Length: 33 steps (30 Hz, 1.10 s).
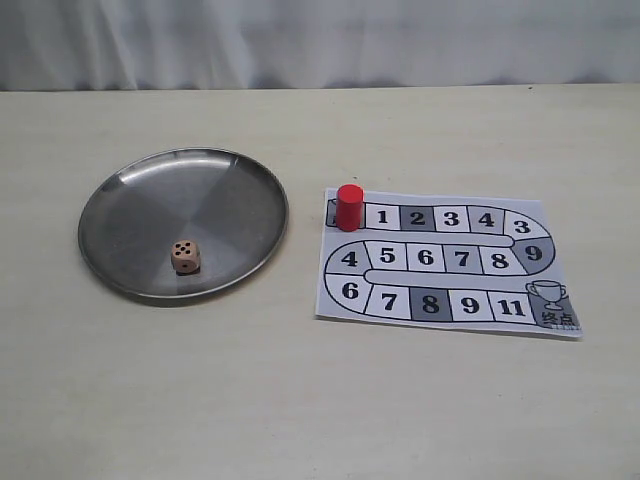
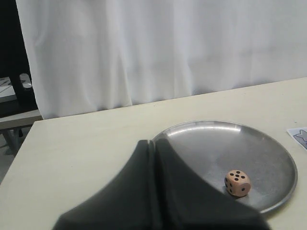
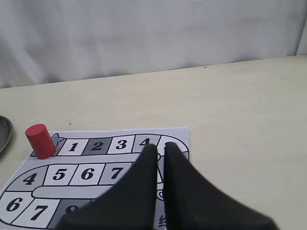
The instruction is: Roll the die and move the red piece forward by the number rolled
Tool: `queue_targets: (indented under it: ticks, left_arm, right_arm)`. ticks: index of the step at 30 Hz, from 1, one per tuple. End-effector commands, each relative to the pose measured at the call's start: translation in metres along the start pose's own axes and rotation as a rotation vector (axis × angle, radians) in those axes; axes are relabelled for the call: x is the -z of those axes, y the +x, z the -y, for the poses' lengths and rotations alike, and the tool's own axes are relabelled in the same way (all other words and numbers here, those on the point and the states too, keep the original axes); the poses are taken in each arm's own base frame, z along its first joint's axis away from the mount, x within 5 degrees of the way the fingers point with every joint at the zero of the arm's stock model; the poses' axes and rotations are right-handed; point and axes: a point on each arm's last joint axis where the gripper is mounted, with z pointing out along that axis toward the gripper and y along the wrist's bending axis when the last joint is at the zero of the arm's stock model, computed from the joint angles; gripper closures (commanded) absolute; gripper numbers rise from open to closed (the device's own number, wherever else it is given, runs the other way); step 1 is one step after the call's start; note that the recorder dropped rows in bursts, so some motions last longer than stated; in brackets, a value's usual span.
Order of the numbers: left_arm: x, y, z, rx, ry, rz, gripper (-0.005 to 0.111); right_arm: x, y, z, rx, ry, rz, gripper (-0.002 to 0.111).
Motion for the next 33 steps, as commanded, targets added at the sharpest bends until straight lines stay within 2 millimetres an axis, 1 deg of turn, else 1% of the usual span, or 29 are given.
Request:
queue_targets:
  ticks: [1, 7, 11, 13, 16, 17, 18, 19, 21, 22, 23, 24, 26, 27, 29, 30, 32, 33]
  left_arm:
    - [0.000, 0.000, 0.001, 0.002, 0.010, 0.009, 0.107]
    - [0.000, 0.000, 0.001, 0.002, 0.010, 0.009, 0.107]
    - [0.000, 0.000, 0.001, 0.002, 0.010, 0.009, 0.107]
    - [0.000, 0.000, 0.001, 0.002, 0.010, 0.009, 0.107]
    - [0.000, 0.000, 0.001, 0.002, 0.010, 0.009, 0.107]
    - [0.000, 0.000, 0.001, 0.002, 0.010, 0.009, 0.107]
    - [0.000, 0.000, 0.001, 0.002, 0.010, 0.009, 0.107]
    - [0.000, 0.000, 0.001, 0.002, 0.010, 0.009, 0.107]
    - [0.000, 0.000, 0.001, 0.002, 0.010, 0.009, 0.107]
    - [0.000, 0.000, 0.001, 0.002, 0.010, 0.009, 0.107]
    - [0.000, 0.000, 0.001, 0.002, 0.010, 0.009, 0.107]
    - [0.000, 0.000, 0.001, 0.002, 0.010, 0.009, 0.107]
    - [0.000, 0.000, 0.001, 0.002, 0.010, 0.009, 0.107]
    - [0.000, 0.000, 0.001, 0.002, 0.010, 0.009, 0.107]
    - [0.000, 0.000, 0.001, 0.002, 0.010, 0.009, 0.107]
    - [0.000, 0.000, 0.001, 0.002, 0.010, 0.009, 0.107]
    - [0.000, 0.000, 0.001, 0.002, 0.010, 0.009, 0.107]
    - [0.000, 0.000, 0.001, 0.002, 0.010, 0.009, 0.107]
  right_arm:
    - [0.000, 0.000, 0.000, 0.011, -0.001, 0.007, 0.104]
    - [0.000, -0.001, 0.000, 0.011, -0.001, 0.023, 0.104]
    - [0.001, -0.011, 0.000, -0.009, -0.001, 0.137, 0.104]
    - [0.003, -0.023, 0.001, -0.122, -0.004, 0.266, 0.104]
    - [0.010, -0.040, 0.006, -0.369, -0.017, 0.472, 0.104]
    - [0.013, -0.045, 0.007, -0.393, -0.024, 0.544, 0.104]
    - [0.017, -0.051, 0.008, -0.391, -0.036, 0.618, 0.104]
    - [0.020, -0.055, 0.005, -0.345, -0.064, 0.672, 0.104]
    - [0.023, -0.062, -0.005, -0.195, -0.124, 0.696, 0.104]
    - [0.022, -0.068, -0.011, -0.114, -0.151, 0.670, 0.104]
    - [0.020, -0.072, -0.014, -0.092, -0.166, 0.623, 0.104]
    - [0.015, -0.078, -0.016, -0.073, -0.162, 0.537, 0.104]
    - [0.004, -0.083, -0.016, -0.076, -0.136, 0.415, 0.104]
    - [-0.006, -0.083, -0.016, -0.072, -0.122, 0.345, 0.104]
    - [-0.022, -0.082, -0.015, -0.070, -0.110, 0.263, 0.104]
    - [-0.035, -0.080, -0.015, -0.069, -0.102, 0.197, 0.104]
    - [-0.053, -0.075, -0.015, -0.066, -0.097, 0.100, 0.104]
    - [-0.066, -0.071, -0.016, -0.076, -0.097, 0.028, 0.104]
